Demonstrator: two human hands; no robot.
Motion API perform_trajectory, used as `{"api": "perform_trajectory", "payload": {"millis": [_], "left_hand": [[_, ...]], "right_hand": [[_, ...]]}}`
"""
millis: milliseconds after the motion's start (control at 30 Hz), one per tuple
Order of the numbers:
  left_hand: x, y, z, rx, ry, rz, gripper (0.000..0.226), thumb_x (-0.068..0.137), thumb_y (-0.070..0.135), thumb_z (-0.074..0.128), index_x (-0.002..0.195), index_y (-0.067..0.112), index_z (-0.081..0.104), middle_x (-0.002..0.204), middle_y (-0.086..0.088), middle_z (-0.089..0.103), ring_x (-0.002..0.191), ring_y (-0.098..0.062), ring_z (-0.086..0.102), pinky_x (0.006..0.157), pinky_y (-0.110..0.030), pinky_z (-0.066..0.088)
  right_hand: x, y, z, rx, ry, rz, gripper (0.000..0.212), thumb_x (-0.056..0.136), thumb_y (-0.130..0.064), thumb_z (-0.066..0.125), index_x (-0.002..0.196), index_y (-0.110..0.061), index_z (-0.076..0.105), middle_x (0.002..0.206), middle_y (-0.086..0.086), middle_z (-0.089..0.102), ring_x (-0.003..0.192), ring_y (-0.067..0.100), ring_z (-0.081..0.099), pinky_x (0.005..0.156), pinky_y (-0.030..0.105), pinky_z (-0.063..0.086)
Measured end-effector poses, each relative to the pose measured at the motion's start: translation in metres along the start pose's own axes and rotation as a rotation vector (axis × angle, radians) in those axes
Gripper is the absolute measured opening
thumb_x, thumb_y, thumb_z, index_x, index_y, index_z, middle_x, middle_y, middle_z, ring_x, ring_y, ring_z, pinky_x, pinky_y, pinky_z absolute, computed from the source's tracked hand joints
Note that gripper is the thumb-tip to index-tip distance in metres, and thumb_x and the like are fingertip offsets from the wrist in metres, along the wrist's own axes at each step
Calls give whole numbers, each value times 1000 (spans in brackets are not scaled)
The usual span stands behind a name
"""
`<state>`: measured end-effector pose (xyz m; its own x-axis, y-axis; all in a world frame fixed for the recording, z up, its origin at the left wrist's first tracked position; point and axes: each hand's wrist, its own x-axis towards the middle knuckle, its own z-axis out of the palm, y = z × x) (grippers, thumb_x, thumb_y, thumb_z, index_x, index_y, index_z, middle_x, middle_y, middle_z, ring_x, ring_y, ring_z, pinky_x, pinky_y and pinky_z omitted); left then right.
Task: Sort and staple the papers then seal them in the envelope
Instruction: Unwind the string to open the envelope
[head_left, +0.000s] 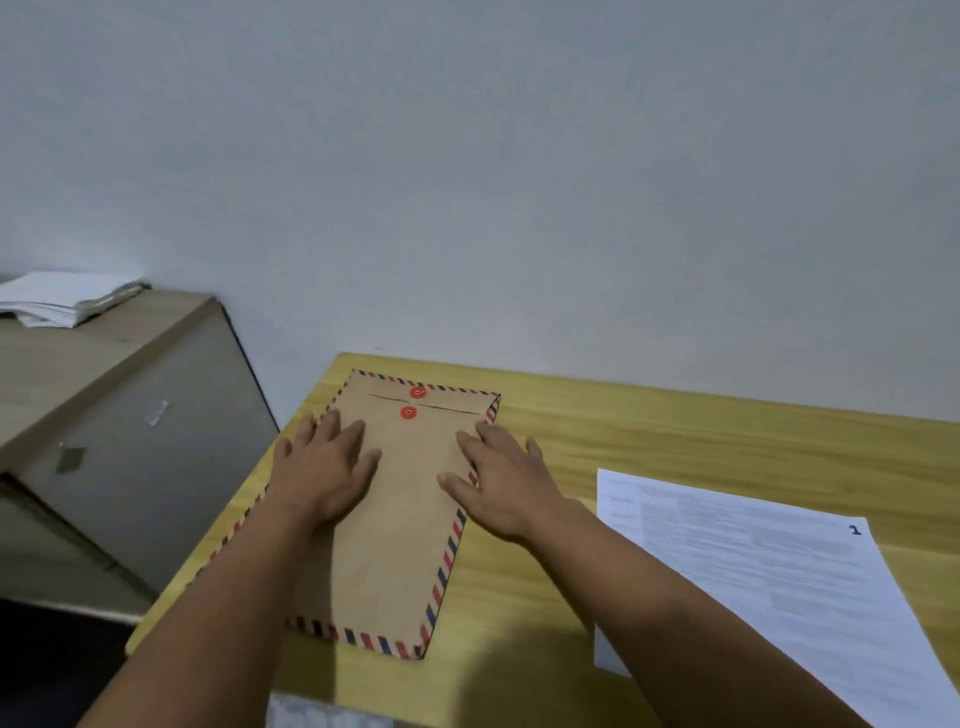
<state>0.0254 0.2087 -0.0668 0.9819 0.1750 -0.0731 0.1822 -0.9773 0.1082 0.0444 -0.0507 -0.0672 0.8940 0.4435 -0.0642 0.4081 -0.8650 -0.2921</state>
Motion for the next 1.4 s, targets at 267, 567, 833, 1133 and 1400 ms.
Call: {"api": "perform_trajectory", "payload": {"millis": [267, 567, 833, 1133, 1400], "left_hand": [[-39, 19, 19, -78, 28, -41, 71, 99, 70, 16, 163, 39, 8, 173, 0, -3, 159, -27, -6, 126, -54, -4], [-114, 62, 26, -94, 8, -51, 74, 99, 70, 16, 163, 36, 6, 173, -4, -4, 158, -31, -9, 125, -57, -6], [-132, 75, 17, -3, 73, -9, 69, 93, 72, 24, 148, 33, 39, 157, -5, 39, 145, -33, 31, 116, -56, 25], [-48, 50, 13, -88, 161, 157, 79, 88, 74, 21, 158, 36, 30, 170, 3, 20, 158, -26, 7, 125, -54, 13], [-13, 54, 33, -68, 142, 200, 77, 91, 74, 11, 159, 43, 25, 171, 9, 15, 158, -20, 7, 125, -58, 6]], "right_hand": [[-28, -4, 4, -71, -49, 32, 80, 102, -69, 31, 165, -22, 21, 175, 9, 5, 162, 27, 0, 127, 60, 1], [-94, -1, -12, -219, -91, 49, 69, 102, -64, 34, 145, -13, 50, 152, 15, 45, 146, 31, 39, 125, 64, 8], [-115, 2, -21, -243, -107, 77, 62, 100, -65, 38, 132, -16, 59, 136, 10, 56, 132, 29, 52, 122, 66, 13], [-50, 22, -37, 21, 124, 14, 31, 98, -34, 58, 125, -24, 70, 124, -3, 70, 118, 23, 63, 98, 40, 48], [19, 44, -28, 414, 92, 127, 28, 88, -23, 71, 115, -24, 79, 112, -9, 75, 108, 12, 68, 99, 33, 54]]}}
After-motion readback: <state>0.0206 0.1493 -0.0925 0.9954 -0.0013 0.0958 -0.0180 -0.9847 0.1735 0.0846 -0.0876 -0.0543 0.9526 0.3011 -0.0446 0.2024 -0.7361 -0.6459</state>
